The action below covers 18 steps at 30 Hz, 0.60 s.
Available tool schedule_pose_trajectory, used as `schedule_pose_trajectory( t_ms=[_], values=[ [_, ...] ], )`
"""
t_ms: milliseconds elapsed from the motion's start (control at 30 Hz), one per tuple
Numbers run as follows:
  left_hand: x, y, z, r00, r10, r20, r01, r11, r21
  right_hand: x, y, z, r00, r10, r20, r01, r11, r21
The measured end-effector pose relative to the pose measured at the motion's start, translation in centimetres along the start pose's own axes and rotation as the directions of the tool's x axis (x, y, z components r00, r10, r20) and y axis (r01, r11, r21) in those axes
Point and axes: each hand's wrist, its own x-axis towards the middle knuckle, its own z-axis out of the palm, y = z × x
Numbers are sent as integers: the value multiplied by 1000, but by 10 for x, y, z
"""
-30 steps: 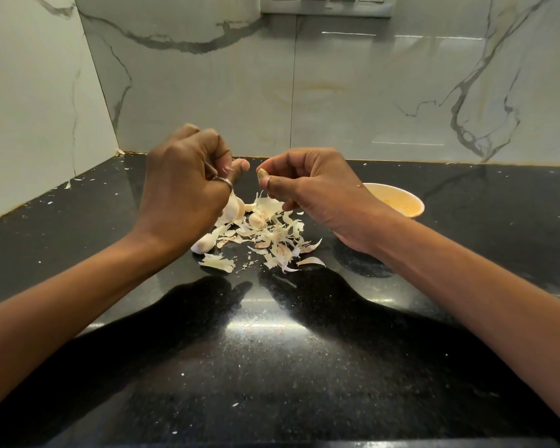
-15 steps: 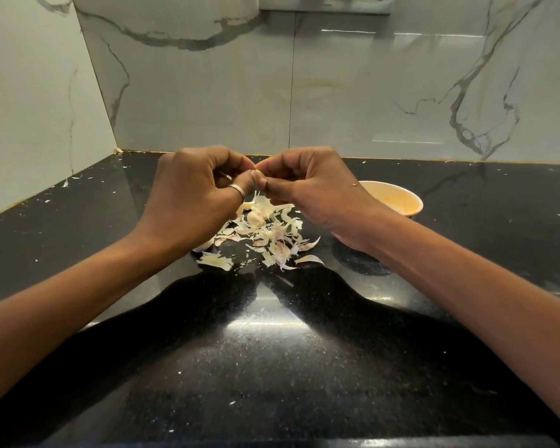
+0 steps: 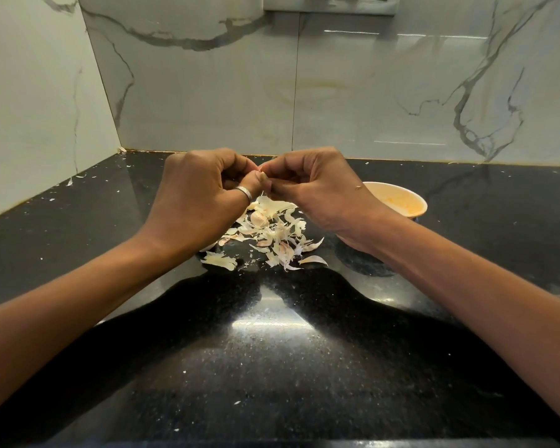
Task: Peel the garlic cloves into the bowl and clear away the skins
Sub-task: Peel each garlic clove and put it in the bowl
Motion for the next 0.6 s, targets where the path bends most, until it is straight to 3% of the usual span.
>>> schedule_pose_trajectory(
  t_ms=[600],
  values=[
    [5, -4, -3, 998, -59, -34, 58, 998, -18, 4, -1, -5, 998, -50, -38, 50, 999, 1]
  ],
)
